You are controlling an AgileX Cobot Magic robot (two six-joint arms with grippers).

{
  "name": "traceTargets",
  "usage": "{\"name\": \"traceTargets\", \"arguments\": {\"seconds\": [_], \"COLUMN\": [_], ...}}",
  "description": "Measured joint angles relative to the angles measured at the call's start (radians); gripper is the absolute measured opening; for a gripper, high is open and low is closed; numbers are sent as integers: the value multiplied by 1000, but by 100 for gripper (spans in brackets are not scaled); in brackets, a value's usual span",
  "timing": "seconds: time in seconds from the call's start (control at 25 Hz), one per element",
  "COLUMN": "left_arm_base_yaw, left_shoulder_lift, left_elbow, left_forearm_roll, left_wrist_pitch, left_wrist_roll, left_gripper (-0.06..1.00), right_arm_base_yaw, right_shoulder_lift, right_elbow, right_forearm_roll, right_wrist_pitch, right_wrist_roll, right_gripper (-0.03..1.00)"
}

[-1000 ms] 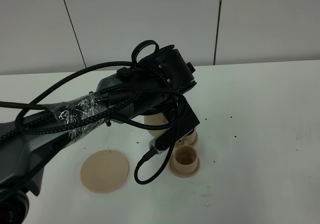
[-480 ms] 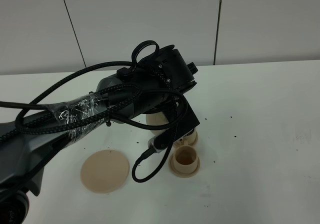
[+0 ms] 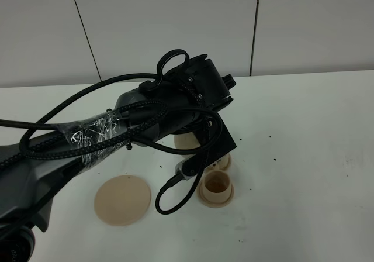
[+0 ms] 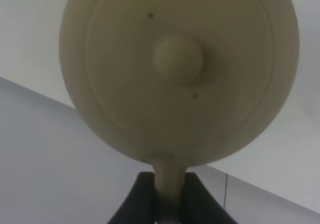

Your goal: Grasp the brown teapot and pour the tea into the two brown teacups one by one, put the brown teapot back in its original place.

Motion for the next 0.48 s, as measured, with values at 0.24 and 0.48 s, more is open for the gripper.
{"name": "traceTargets", "arguments": {"seconds": [0.24, 0.48], "left_arm_base_yaw": [-9, -23], "left_shoulder_lift": [11, 35], "left_elbow": [0, 2], "left_forearm_roll": [1, 0], "left_wrist_pitch": [-2, 12], "left_wrist_roll": [1, 1], "left_gripper": [17, 17], "right_arm_base_yaw": [0, 0], "right_shoulder_lift": [0, 0], "right_elbow": [0, 0], "right_forearm_roll": [0, 0], "right_wrist_pitch": [0, 0], "right_wrist_roll": [0, 0], "right_gripper": [24, 24]}}
